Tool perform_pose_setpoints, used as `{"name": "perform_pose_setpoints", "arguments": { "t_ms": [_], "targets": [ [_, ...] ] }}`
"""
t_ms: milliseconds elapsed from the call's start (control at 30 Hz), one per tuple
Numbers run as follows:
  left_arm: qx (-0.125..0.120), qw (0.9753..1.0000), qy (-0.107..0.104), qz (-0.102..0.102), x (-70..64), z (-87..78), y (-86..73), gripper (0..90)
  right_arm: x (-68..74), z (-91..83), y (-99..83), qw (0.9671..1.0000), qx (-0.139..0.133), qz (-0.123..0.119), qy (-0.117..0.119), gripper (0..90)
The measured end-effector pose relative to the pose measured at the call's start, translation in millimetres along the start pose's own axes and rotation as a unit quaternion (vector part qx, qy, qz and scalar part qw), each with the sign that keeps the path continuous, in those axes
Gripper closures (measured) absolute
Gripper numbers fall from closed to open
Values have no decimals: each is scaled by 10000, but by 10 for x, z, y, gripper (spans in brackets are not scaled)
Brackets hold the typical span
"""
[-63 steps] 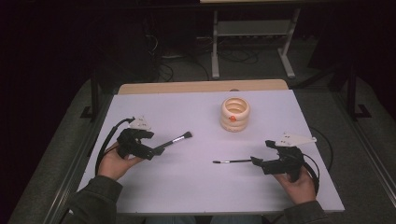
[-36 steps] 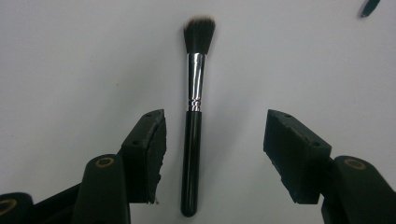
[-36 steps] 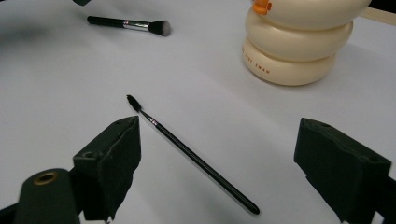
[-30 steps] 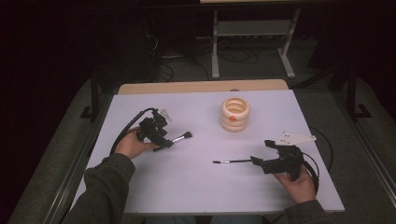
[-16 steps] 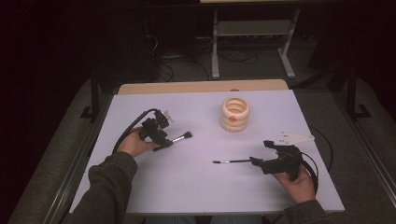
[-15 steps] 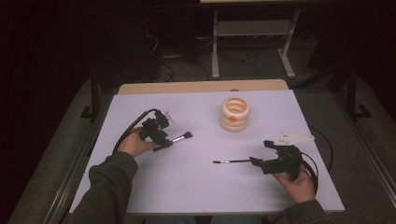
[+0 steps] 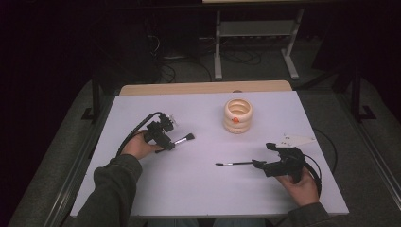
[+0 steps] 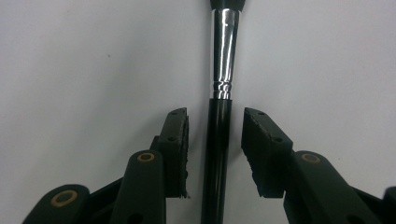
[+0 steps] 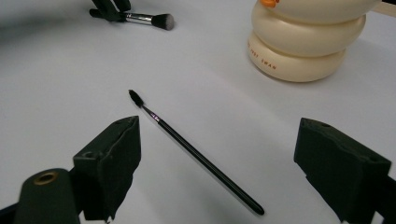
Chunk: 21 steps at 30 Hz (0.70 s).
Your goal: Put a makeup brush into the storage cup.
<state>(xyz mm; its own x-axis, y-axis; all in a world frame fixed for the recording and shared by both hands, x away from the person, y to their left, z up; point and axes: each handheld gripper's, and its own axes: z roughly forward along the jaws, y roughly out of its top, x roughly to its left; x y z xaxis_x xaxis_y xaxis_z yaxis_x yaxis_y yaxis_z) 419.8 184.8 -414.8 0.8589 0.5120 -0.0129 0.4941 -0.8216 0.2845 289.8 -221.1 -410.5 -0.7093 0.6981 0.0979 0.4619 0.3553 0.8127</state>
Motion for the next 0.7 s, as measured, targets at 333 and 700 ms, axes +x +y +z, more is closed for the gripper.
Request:
{"name": "perform_pose_setpoints", "arguments": {
  "t_ms": [333,700],
  "targets": [
    [72,10000,29,-35,-7,21,16,675,3,-14,4,10000,-64,-53,-36,145],
    [204,9994,41,-279,24,27,56,788,16,-4,5,10000,-35,-56,-41,145]
  ]
}}
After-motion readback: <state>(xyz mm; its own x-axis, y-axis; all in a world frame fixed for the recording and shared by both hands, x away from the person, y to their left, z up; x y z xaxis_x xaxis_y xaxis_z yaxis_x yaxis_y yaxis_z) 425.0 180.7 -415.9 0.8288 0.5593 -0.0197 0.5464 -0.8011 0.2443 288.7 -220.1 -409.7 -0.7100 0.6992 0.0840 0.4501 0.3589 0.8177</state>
